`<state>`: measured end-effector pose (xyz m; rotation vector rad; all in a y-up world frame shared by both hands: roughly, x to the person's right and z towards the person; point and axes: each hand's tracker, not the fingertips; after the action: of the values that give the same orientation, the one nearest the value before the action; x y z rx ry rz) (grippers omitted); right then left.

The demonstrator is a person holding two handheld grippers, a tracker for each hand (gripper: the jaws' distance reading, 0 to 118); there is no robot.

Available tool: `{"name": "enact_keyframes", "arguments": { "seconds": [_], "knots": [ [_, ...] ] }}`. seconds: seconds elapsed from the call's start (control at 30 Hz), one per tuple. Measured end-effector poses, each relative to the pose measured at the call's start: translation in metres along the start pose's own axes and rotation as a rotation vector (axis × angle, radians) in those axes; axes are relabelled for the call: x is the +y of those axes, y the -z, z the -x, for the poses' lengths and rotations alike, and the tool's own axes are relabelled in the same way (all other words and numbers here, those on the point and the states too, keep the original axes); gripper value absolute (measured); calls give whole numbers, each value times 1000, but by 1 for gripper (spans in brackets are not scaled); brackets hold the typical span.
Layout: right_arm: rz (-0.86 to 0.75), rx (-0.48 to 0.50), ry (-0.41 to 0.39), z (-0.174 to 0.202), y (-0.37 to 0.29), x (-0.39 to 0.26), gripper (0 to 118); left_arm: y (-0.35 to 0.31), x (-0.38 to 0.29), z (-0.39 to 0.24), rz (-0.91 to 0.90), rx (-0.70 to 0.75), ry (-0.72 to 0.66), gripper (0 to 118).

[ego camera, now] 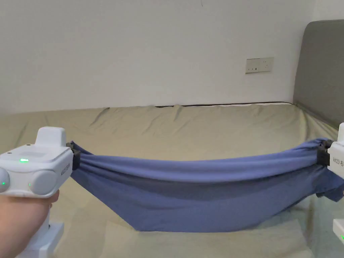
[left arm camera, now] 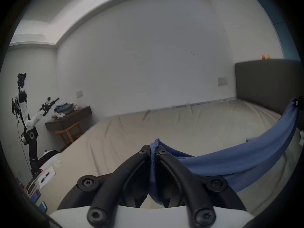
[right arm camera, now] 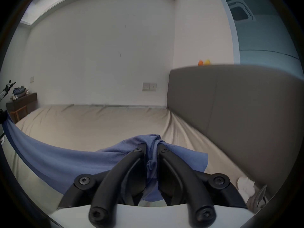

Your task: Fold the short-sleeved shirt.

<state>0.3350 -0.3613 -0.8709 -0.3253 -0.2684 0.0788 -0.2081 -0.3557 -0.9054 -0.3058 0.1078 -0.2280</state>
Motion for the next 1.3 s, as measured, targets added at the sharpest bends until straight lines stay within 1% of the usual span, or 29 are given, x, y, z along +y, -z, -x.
{"name": "enact_keyframes", "arguments": {
  "seconds": [0.07, 0.1, 0.13, 0.17, 0.2, 0.23, 0.27, 0.33, 0.43, 0.53, 0.67, 0.7, 0.73, 0.8, 0.9, 0.97, 1.0, 1.03, 1.07, 1.1, 1.13, 1.17, 1.2, 1.23, 1.27, 1.3],
  "knots": [
    [22, 8, -59, -1, -6, -36, 11, -10, -28, -6, 25, -33, 25, 1],
    [21, 18, -71, -3, -12, -55, 11, -18, -42, -7, 32, -49, 6, 1],
    [38, 48, -81, -6, -20, -68, 11, -25, -54, -7, 58, -66, -5, 1],
    [100, 78, -40, -9, -25, -87, 11, -36, -66, -4, 80, -80, -35, 1],
    [87, 54, -42, -15, -42, -94, 11, -47, -77, 0, 104, -101, -71, 1],
    [119, 69, -26, -19, -54, -103, 11, -57, -86, 3, 126, -112, -92, 1],
    [114, 75, -18, -30, -62, -110, 11, -68, -97, 7, 135, -122, -92, 1],
    [131, 97, -30, -38, -83, -114, 11, -88, -110, 17, 163, -147, -77, 1],
    [124, 124, -52, -52, -121, -117, 11, -124, -121, 32, 171, -158, -91, 1],
    [138, 156, -53, -57, -163, -120, 11, -160, -130, 45, 195, -168, -161, 1],
    [150, 192, -89, -60, -218, -132, 11, -204, -145, 57, 216, -187, -177, 1],
    [168, 220, -92, -64, -227, -135, 11, -212, -150, 62, 224, -197, -197, 1],
    [209, 234, -76, -66, -235, -139, 11, -220, -155, 65, 227, -205, -207, 1],
    [198, 229, -98, -71, -250, -148, 11, -233, -164, 69, 252, -196, -196, 1],
    [228, 222, -131, -73, -262, -163, 11, -246, -181, 73, 303, -205, -189, 1],
    [260, 224, -144, -76, -257, -174, 11, -245, -192, 70, 372, -224, -161, 1],
    [288, 230, -168, -75, -253, -178, 11, -238, -198, 67, 435, -259, -149, 4],
    [315, 254, -194, -74, -250, -183, 11, -234, -203, 65, 472, -282, -135, 17],
    [320, 260, -223, -72, -248, -189, 11, -230, -204, 69, 481, -341, -129, 39],
    [322, 265, -238, -73, -245, -194, 14, -229, -203, 71, 449, -320, -151, 69],
    [335, 280, -242, -76, -244, -197, 24, -228, -197, 75, 437, -276, -192, 102],
    [335, 273, -234, -79, -244, -199, 43, -229, -191, 79, 420, -248, -210, 115],
    [339, 253, -218, -83, -246, -198, 65, -231, -185, 81, 399, -227, -196, 115],
    [324, 215, -183, -86, -250, -196, 88, -239, -179, 83, 378, -216, -199, 114],
    [293, 210, -153, -91, -256, -188, 95, -247, -168, 86, 339, -205, -194, 114],
    [262, 210, -127, -95, -262, -180, 97, -254, -156, 87, 310, -197, -187, 114]
  ]
}}
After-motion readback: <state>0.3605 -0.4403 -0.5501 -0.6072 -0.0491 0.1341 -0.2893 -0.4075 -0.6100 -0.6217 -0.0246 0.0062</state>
